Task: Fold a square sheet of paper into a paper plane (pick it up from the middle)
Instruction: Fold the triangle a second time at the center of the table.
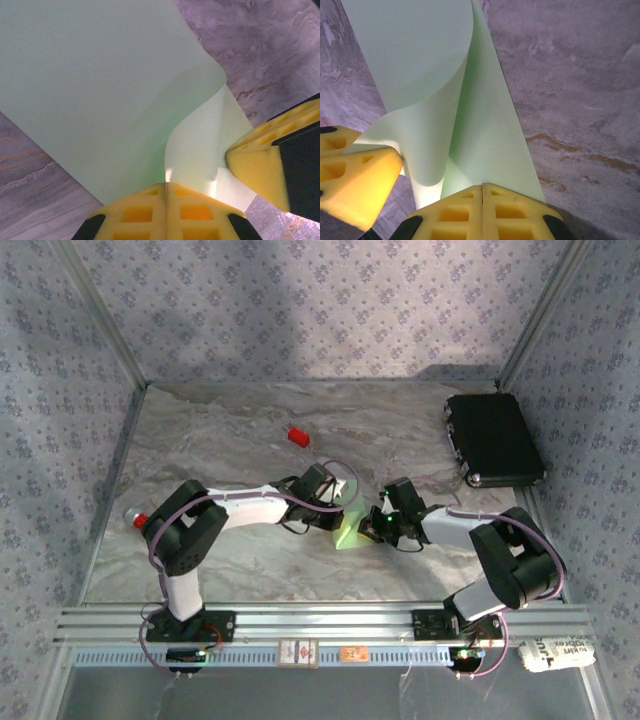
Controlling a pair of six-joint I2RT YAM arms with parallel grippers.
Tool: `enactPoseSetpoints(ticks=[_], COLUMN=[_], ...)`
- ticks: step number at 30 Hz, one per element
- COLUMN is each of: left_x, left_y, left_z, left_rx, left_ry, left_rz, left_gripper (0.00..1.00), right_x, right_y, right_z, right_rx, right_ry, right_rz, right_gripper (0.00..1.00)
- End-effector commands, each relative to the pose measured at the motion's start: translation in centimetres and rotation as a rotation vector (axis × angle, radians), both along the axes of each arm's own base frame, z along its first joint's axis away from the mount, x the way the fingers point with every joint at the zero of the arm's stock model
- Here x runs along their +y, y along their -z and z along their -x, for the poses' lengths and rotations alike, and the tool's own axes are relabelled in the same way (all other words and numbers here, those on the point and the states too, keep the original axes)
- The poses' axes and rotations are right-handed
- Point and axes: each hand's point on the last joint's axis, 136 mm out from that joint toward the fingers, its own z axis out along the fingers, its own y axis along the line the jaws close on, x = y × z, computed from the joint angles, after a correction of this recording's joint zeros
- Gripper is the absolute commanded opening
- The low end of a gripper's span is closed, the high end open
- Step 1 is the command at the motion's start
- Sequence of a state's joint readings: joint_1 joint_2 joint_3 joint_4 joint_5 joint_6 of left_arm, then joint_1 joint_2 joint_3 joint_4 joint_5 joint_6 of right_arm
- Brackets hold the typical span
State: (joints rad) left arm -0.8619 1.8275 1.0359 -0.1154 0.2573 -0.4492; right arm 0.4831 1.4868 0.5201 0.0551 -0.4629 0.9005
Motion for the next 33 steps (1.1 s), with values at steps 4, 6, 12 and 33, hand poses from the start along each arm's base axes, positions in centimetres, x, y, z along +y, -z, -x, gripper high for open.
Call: enactPoseSetpoints(ticks=[4,6,12,33], left_x=[0.47,0.56,0.61,0.74], left_y=[0.50,0.53,0.54,0.95], left_z=[-0.45,-0.52,-0.69,-1.00], left_rx=[-0.010,-0.011,-0.018,-0.023], left_ry=[0.005,0.000,-0.006,-0.020], left_rz=[-0.045,-0.047,-0.051,-0.067], left_gripper=[0.00,0.00,0.00,0.00], right_x=[-1.40,-1.43,-1.41,-1.54], right_y=[2.06,2.10,2.10,2.12], right_z=[1.26,1.28,1.32,1.28], right_rx=[0.069,0.071,0.072,0.072], right_ry=[0.007,0.008,0.007,0.007], right_rz=[0.089,0.089,0.088,0.092], right_gripper=[0.05,0.05,0.05,0.05])
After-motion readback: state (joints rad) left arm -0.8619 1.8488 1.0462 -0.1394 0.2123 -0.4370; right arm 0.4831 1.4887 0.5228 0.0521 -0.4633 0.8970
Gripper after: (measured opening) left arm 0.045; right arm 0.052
